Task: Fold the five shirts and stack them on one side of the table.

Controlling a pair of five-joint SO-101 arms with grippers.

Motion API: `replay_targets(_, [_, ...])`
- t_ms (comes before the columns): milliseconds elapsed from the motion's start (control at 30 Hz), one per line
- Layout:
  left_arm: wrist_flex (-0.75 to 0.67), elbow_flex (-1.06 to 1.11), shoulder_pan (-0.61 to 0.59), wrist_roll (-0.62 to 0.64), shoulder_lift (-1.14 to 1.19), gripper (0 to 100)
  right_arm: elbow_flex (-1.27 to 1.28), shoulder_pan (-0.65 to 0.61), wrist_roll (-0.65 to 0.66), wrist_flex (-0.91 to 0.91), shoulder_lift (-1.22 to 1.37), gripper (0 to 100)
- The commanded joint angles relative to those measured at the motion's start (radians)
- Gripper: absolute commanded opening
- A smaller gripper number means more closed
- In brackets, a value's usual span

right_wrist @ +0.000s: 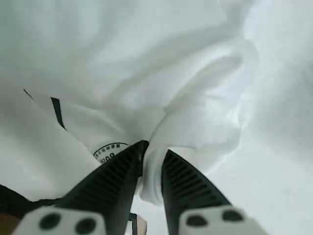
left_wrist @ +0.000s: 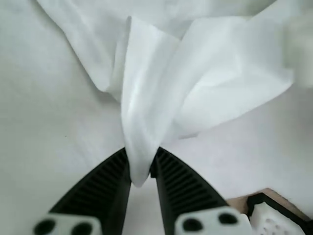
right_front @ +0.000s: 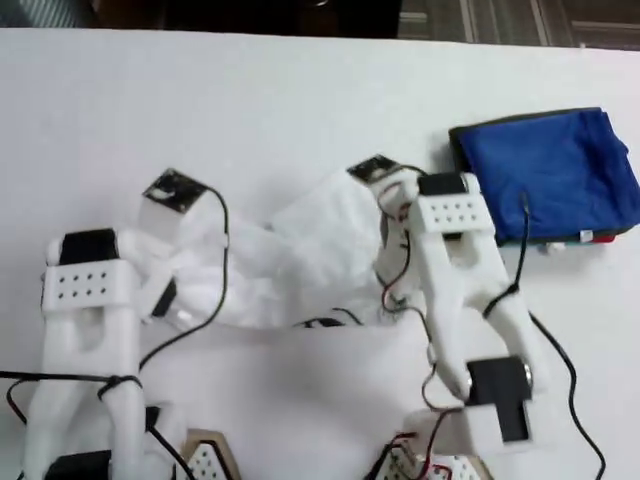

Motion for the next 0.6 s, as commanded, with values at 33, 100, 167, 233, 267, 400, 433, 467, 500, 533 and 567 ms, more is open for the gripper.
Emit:
replay_targets(33, [-0.015,-0.004,0.008,0.009,-0.017,3,0.014,0.001,0.032,0.013,-0.216,3.1])
replay_targets(100, [-0.017,-0.005,0.008,0.006,-0.017,3,0.014,0.001,0.034,0.047,-0.305,8.6])
replay_targets(167, [-0.017,0.001,0.005,0.006,-0.017,3,0.002,0.001,0.034,0.07,-0.394,17.4])
replay_targets(233, [-0.017,0.004,0.005,0.009,-0.017,3,-0.025,0.001,0.034,0.068,-0.476,25.0])
replay_targets(267, [-0.015,0.004,0.005,0.011,-0.017,3,-0.041,0.001,0.034,0.067,-0.509,27.4])
replay_targets(400, [-0.015,0.002,0.006,0.011,-0.017,3,-0.089,0.001,0.023,0.051,-0.578,27.9])
replay_targets(433, [-0.015,0.002,0.008,0.011,-0.017,3,-0.087,-0.004,0.021,0.022,-0.57,27.9])
replay_targets(467, [-0.015,0.002,0.009,0.011,-0.017,3,-0.084,-0.015,0.008,-0.018,-0.553,27.9])
replay_targets(500, [-0.015,-0.001,0.009,0.011,-0.017,3,-0.078,-0.028,-0.014,-0.067,-0.521,28.1])
replay_targets(533, [-0.015,-0.002,0.009,0.011,-0.018,3,-0.074,-0.045,-0.034,-0.122,-0.473,28.2])
replay_targets(567, [-0.015,-0.002,0.009,0.011,-0.018,3,-0.074,-0.073,-0.049,-0.17,-0.414,28.2])
